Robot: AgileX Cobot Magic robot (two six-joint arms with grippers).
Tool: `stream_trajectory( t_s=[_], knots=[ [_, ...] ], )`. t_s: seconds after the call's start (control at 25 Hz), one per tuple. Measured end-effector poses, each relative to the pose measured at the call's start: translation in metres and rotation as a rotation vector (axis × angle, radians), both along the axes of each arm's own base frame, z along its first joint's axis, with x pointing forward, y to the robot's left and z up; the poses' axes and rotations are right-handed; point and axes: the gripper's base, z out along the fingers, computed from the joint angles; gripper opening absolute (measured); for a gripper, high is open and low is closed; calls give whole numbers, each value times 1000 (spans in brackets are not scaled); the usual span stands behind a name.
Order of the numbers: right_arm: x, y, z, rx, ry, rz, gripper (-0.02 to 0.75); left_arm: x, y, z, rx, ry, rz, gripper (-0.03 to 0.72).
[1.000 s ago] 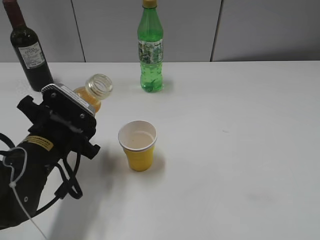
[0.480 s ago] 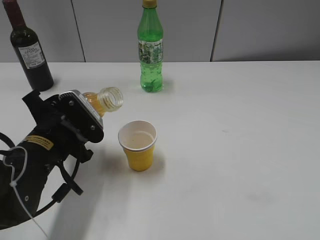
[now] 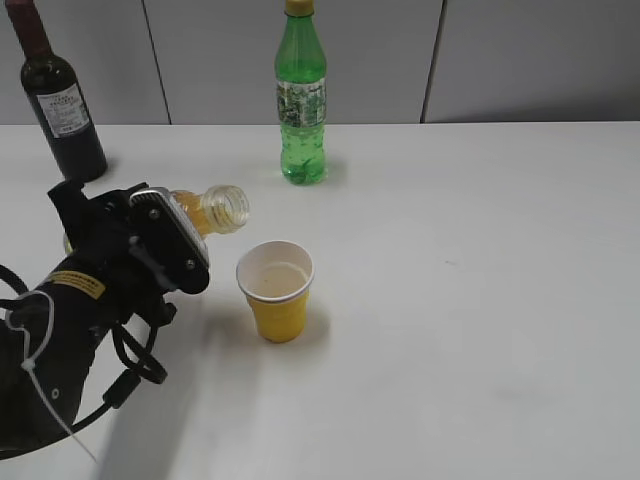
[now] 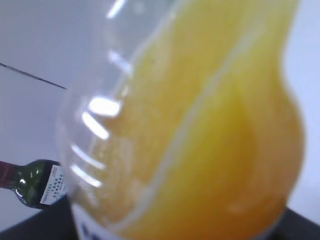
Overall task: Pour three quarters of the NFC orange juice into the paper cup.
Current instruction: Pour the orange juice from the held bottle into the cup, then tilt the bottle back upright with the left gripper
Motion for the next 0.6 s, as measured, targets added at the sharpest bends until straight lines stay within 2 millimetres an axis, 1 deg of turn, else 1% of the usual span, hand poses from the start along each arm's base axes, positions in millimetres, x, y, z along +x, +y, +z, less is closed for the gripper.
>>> stream_trajectory(
  t_s=[0.24,0.6],
  knots=[
    [0,0,0,1,0,0,593,9,-7,5,53,-1,5,461],
    [0,0,0,1,0,0,593,10,-8,6,200,-4,-33,461]
  ],
)
